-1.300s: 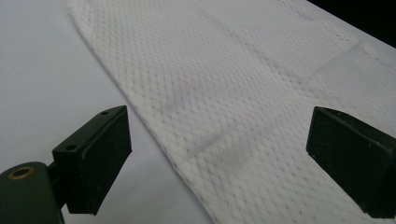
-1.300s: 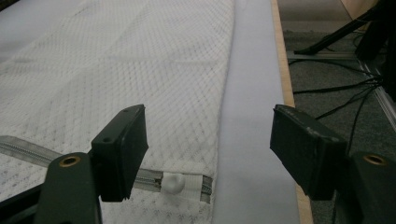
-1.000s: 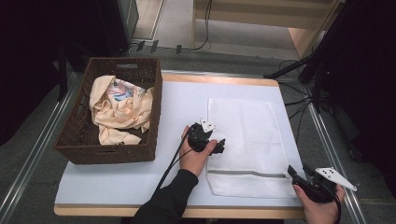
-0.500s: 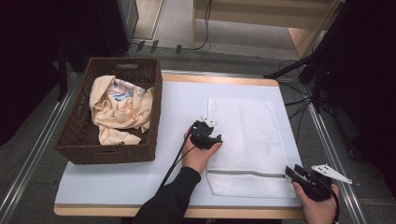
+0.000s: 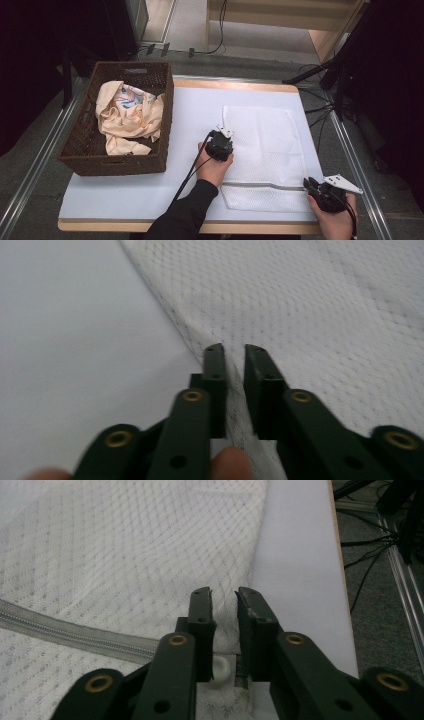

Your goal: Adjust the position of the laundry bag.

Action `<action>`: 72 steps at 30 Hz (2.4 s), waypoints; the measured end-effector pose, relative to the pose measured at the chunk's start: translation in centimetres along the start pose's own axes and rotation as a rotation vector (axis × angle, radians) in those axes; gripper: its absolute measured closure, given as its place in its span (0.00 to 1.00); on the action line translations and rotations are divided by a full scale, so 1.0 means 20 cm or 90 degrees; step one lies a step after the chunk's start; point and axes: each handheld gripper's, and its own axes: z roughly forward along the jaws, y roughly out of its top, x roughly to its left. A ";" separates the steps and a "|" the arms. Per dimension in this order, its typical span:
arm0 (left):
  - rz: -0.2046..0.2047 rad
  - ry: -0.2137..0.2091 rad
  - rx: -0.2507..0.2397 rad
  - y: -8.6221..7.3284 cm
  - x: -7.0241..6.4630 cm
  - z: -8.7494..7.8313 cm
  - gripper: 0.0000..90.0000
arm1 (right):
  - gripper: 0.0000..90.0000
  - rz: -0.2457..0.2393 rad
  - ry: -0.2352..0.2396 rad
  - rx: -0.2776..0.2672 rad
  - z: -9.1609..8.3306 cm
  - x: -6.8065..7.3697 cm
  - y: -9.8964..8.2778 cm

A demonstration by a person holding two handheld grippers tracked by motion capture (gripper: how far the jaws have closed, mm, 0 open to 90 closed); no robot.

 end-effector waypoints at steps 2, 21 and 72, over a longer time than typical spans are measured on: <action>-0.001 -0.005 0.000 0.00 0.00 0.00 1.00 | 0.96 -0.007 0.005 0.000 0.00 0.00 0.00; -0.016 -0.026 -0.001 -0.01 0.07 -0.03 1.00 | 1.00 -0.023 0.039 -0.027 -0.02 0.02 0.00; -0.073 0.043 -0.011 -0.10 0.34 -0.19 1.00 | 1.00 -0.068 0.113 -0.033 0.06 0.26 0.07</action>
